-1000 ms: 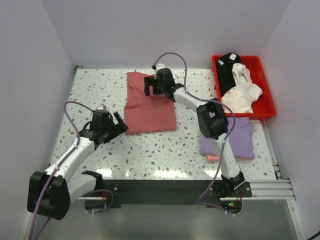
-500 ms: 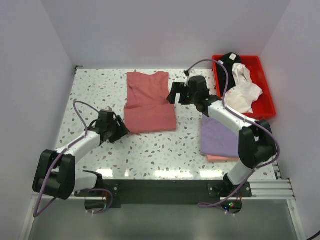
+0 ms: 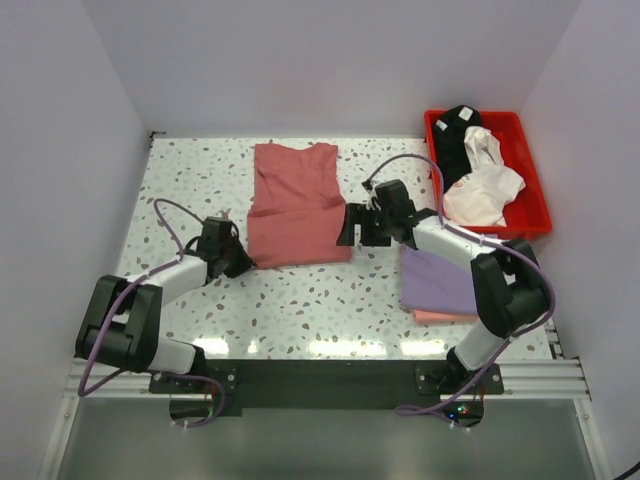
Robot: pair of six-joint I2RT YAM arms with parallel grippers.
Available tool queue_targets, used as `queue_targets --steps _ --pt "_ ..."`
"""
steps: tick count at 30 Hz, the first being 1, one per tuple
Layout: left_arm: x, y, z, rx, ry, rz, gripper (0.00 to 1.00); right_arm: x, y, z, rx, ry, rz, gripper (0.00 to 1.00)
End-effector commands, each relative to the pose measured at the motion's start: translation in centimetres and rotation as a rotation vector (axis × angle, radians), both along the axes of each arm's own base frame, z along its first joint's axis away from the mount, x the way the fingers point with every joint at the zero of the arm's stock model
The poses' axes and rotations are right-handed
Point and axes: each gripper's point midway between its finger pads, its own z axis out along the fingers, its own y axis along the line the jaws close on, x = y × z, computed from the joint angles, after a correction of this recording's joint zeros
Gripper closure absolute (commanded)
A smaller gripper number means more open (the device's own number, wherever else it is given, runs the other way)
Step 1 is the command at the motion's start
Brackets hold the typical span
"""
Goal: Fold and stack the t-shirts
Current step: Fold the tshirt
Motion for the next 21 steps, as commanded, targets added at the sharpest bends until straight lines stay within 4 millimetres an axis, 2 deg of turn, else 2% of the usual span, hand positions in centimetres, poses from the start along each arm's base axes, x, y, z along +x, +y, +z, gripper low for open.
queue_targets --steps 1,4,10,15,16,21 --pt "0.4 -0.1 0.0 0.003 -0.016 -0.018 1.0 -0.9 1.1 -1.0 0.053 0.073 0.018 0.23" --pt "0.0 0.2 -0.1 0.016 -0.007 -0.02 1.0 -1.3 1.0 -2.0 0.041 0.109 0.013 0.37" --pt "-0.8 0.5 0.2 0.019 -0.017 -0.018 1.0 -1.3 0.1 -3.7 -0.013 0.129 -0.007 0.43" --pt "-0.8 0.4 0.3 0.012 -0.023 -0.018 1.0 -1.5 1.2 -4.8 0.019 0.16 0.018 0.51" --pt "-0.9 0.3 0.3 0.01 -0.022 -0.018 1.0 -1.7 1.2 -5.3 0.02 0.176 0.022 0.56" --pt "-1.2 0.3 0.1 0.005 -0.016 -0.018 1.0 -2.6 1.5 -6.6 0.042 0.195 0.009 0.6"
